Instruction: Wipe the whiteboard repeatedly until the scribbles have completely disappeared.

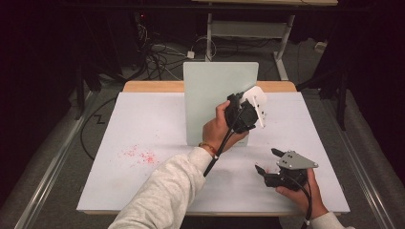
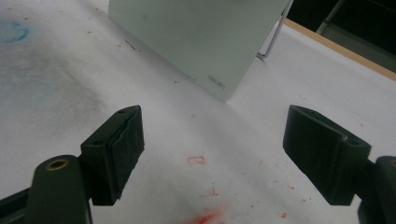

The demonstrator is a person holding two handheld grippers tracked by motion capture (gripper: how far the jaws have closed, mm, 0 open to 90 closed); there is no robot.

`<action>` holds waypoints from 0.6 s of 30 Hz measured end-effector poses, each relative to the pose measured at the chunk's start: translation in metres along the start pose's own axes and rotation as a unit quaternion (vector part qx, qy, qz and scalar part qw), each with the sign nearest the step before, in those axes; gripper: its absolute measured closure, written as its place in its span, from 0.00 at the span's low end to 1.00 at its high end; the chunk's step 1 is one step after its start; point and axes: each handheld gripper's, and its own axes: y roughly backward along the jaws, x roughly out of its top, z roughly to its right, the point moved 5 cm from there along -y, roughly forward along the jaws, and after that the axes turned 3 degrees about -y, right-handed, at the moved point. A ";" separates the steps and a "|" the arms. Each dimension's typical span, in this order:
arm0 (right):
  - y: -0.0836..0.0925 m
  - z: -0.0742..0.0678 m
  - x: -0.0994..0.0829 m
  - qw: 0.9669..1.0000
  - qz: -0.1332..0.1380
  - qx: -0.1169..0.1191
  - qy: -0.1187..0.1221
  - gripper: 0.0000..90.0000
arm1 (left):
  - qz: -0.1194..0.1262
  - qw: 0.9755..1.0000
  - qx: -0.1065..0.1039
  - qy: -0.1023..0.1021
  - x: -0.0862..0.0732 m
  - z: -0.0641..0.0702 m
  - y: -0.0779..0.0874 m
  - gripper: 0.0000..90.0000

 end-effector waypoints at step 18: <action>0.001 0.000 0.003 1.000 0.007 0.002 -0.011 0.24 | 0.033 0.997 -0.041 0.056 -0.029 -0.011 0.041 0.32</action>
